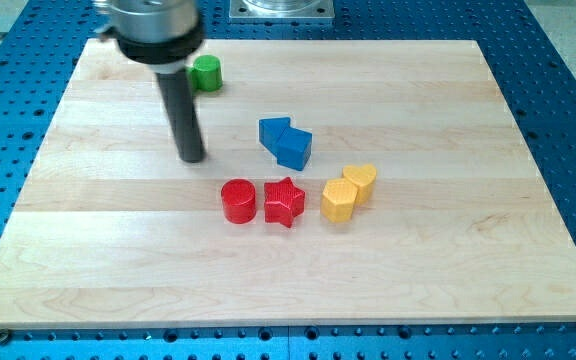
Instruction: Separate the blue blocks
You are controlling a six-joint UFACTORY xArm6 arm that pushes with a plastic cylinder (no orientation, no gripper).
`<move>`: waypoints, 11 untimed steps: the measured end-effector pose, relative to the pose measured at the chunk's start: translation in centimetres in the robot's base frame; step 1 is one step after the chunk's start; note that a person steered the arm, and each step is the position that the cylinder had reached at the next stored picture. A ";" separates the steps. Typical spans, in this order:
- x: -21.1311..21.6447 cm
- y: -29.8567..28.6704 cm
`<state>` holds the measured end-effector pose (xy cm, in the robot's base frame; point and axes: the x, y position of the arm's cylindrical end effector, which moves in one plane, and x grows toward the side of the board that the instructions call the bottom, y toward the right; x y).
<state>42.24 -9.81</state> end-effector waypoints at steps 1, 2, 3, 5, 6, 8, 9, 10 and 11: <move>-0.3 3.8; -0.9 9.1; -6.1 11.5; -15.5 13.8; -16.7 16.0; -14.9 20.9; -11.6 21.0; -10.2 22.1; -10.2 22.8</move>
